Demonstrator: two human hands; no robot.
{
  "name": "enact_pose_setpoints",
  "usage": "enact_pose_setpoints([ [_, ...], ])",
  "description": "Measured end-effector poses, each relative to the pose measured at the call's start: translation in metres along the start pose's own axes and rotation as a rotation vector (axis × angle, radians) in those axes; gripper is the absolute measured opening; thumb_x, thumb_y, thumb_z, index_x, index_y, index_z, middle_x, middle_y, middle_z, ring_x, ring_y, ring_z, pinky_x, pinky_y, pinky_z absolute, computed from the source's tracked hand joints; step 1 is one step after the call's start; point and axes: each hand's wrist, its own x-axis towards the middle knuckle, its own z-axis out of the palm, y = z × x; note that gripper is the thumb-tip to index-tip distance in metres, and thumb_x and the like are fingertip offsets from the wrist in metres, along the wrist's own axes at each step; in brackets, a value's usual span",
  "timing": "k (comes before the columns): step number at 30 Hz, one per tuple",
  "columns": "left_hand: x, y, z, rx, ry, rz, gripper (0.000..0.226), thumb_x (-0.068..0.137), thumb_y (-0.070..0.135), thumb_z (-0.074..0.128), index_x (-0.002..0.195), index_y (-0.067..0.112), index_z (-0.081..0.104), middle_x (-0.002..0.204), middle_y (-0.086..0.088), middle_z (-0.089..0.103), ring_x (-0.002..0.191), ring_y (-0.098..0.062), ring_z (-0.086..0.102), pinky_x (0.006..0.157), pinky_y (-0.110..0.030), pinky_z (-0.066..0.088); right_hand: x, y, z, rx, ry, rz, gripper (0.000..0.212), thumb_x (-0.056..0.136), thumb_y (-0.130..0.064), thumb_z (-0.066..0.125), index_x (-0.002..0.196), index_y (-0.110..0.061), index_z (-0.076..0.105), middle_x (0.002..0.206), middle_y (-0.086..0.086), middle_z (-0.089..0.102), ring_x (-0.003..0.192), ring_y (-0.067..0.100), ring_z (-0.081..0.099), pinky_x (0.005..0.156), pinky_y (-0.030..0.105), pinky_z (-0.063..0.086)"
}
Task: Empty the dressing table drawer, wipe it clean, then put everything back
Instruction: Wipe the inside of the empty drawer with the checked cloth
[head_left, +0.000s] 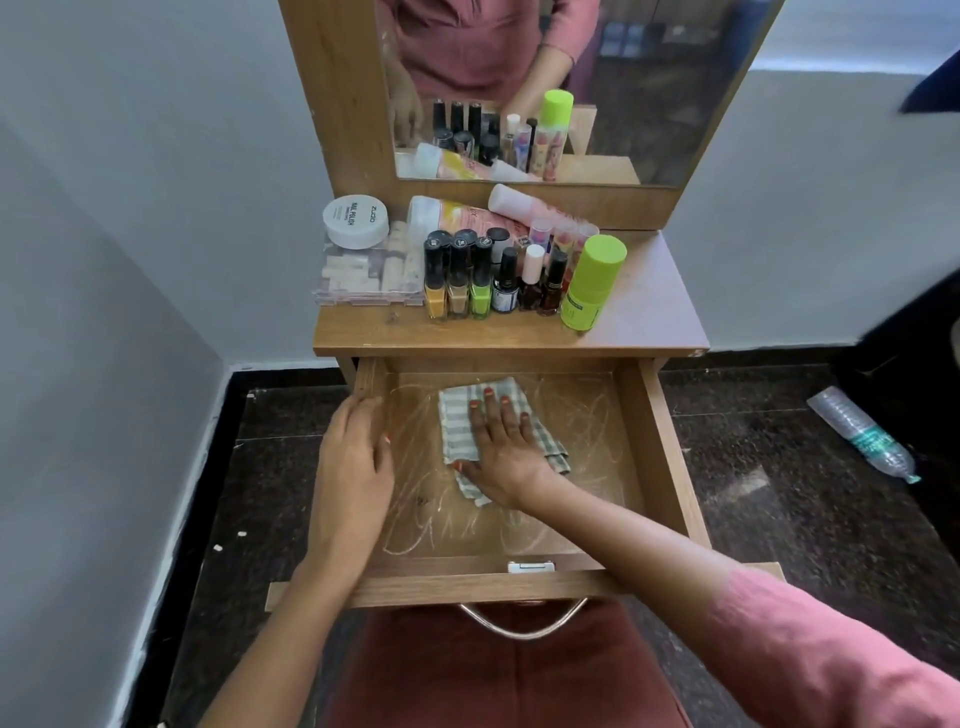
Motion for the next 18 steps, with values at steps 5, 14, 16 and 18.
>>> enact_pose_setpoints([
  [5,0.003,-0.008,0.006,0.067,-0.160,-0.043,0.052,0.094,0.003,0.035,0.144,0.010,0.022,0.155,-0.006,0.013,0.143,-0.020,0.014,0.117,-0.034,0.020,0.017,-0.017,0.010,-0.105,0.056,-0.092,0.060,0.099,-0.042,0.020,0.146,-0.024,-0.012,0.153,0.007,-0.024,0.141,0.028,-0.022,0.115,0.042,-0.013],
  [14,0.007,-0.019,-0.010,0.005,-0.298,-0.079,0.051,0.097,0.001,0.028,0.145,0.015,0.016,0.155,0.000,0.001,0.139,-0.013,0.017,0.107,-0.018,0.011,0.009,0.033,0.003,0.145,0.112,0.207,0.060,0.100,-0.040,0.019,0.144,-0.025,-0.019,0.150,0.007,-0.031,0.138,0.033,-0.028,0.112,0.050,-0.015],
  [16,0.009,-0.019,-0.013,-0.022,-0.279,-0.092,0.051,0.097,0.002,0.031,0.144,0.015,0.018,0.155,-0.001,0.008,0.140,-0.013,0.018,0.105,-0.016,0.008,0.010,0.033,0.001,0.156,0.131,0.231,0.059,0.100,-0.038,0.020,0.145,-0.024,-0.016,0.152,0.009,-0.028,0.139,0.035,-0.026,0.113,0.051,-0.012],
  [18,0.009,-0.018,-0.013,-0.027,-0.268,-0.094,0.051,0.096,0.001,0.033,0.144,0.015,0.020,0.154,-0.001,0.011,0.140,-0.014,0.020,0.105,-0.017,0.009,0.015,0.023,0.000,0.153,0.155,0.242,0.058,0.100,-0.037,0.020,0.146,-0.022,-0.013,0.152,0.012,-0.025,0.140,0.036,-0.023,0.113,0.052,-0.011],
])
